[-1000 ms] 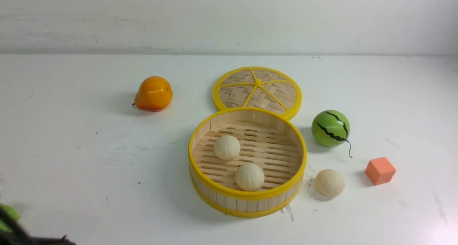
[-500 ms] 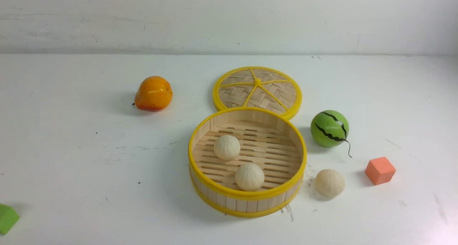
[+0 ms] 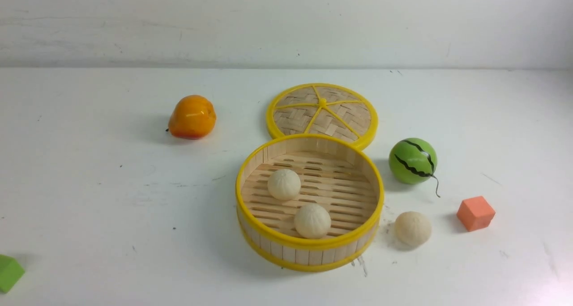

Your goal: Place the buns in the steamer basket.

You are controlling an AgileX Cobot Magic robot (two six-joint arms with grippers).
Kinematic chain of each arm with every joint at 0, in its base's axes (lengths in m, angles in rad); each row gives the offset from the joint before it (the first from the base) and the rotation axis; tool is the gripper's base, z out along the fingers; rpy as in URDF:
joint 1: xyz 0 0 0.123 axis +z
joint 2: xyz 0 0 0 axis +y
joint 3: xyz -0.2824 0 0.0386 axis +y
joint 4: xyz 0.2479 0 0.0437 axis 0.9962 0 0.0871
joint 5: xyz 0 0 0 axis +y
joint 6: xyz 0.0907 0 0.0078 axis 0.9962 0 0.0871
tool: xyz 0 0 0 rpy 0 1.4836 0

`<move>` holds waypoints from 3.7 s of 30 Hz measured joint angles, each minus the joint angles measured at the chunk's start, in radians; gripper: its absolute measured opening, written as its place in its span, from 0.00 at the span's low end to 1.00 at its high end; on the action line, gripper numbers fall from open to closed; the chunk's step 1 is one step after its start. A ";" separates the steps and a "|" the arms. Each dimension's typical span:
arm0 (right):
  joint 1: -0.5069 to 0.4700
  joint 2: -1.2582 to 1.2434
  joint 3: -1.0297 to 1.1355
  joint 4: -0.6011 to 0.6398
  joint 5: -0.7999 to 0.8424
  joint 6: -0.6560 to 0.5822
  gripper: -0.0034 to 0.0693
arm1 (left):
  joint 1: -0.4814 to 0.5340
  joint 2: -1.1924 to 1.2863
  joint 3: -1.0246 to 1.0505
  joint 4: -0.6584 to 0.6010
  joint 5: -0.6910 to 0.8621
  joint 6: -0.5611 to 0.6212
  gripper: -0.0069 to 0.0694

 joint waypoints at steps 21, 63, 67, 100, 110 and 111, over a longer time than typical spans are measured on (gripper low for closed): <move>0.359 0.786 -0.214 -0.261 -0.209 0.253 0.67 | 0.000 0.000 0.000 0.020 0.000 0.000 0.07; 0.515 1.029 -0.779 -0.326 -0.099 0.420 0.07 | 0.000 0.000 0.000 0.067 -0.003 0.000 0.09; 0.546 1.130 -0.816 -0.326 -0.129 0.446 0.08 | 0.000 0.000 0.000 0.067 -0.002 0.000 0.10; 0.567 0.606 -0.557 -0.296 -0.010 0.442 0.38 | 0.000 0.000 0.000 0.067 -0.001 0.000 0.13; 0.567 0.050 0.114 -0.259 -0.491 0.442 0.02 | 0.000 0.000 0.000 0.067 0.000 0.000 0.14; 0.567 0.023 0.158 -0.257 -0.528 0.442 0.02 | 0.000 0.000 0.000 0.067 0.000 0.000 0.14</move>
